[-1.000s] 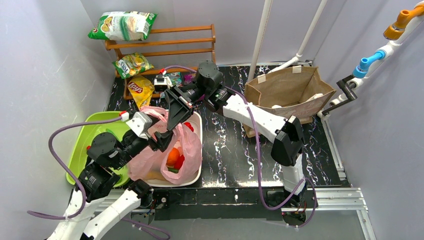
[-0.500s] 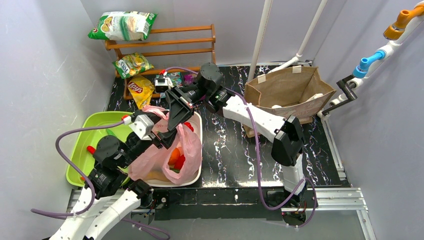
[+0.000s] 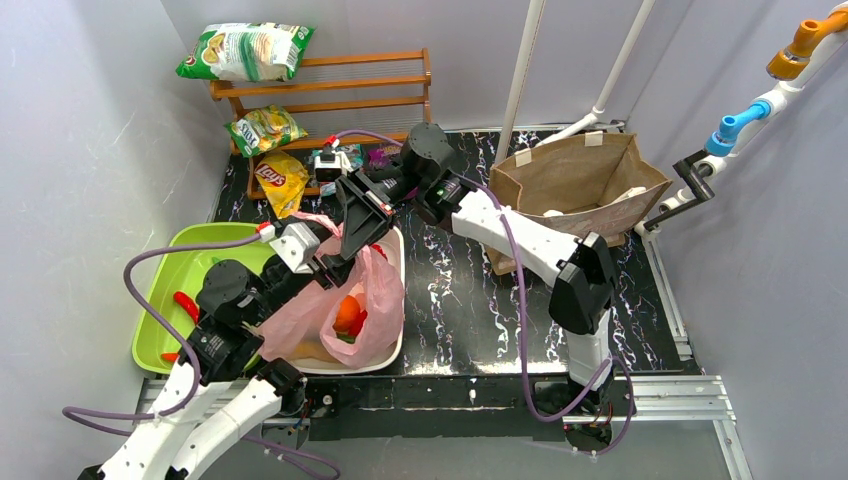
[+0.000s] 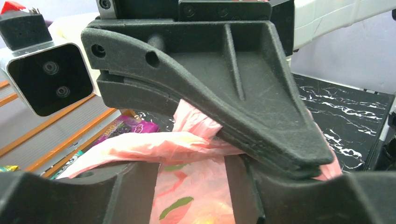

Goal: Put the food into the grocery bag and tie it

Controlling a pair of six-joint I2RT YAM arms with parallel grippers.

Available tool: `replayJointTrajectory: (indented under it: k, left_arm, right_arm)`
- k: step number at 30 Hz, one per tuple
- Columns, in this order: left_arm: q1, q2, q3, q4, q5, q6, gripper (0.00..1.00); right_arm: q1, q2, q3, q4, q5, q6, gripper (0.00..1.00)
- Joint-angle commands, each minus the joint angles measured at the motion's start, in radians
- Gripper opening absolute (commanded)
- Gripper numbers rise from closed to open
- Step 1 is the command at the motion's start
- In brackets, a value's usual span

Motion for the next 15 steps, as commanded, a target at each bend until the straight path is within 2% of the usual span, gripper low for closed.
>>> replayJointTrajectory:
  k: [1,3,8,9,10,11,12,15]
  left_arm:
    - [0.002,0.040,0.011,0.129,-0.012,-0.003,0.58]
    - [0.001,0.051,0.012,0.147,-0.015,-0.005,0.61]
    - [0.001,0.076,0.003,0.193,0.018,-0.023,0.43]
    - [0.002,0.080,0.001,0.202,0.027,-0.029,0.36]
    - [0.002,0.084,-0.005,0.217,0.041,-0.038,0.25]
    - [0.002,0.086,-0.004,0.220,0.048,-0.040,0.08]
    - [0.002,0.086,-0.003,0.218,0.050,-0.041,0.00]
    - [0.002,0.084,0.016,0.194,0.058,-0.055,0.00]
  right_arm:
    - [0.025,-0.037,-0.025,0.006,0.005,-0.021,0.01]
    - [0.025,-0.039,-0.034,0.005,0.006,-0.022,0.01]
    - [0.028,-0.045,-0.050,-0.003,0.006,-0.023,0.01]
    - [0.029,-0.046,-0.050,-0.003,0.007,-0.022,0.01]
    - [0.031,-0.047,-0.056,-0.006,0.007,-0.023,0.01]
    - [0.031,-0.050,-0.060,-0.008,0.005,-0.024,0.01]
    - [0.033,-0.052,-0.061,-0.011,0.005,-0.024,0.01]
    - [0.033,-0.051,-0.032,-0.031,-0.002,-0.031,0.01]
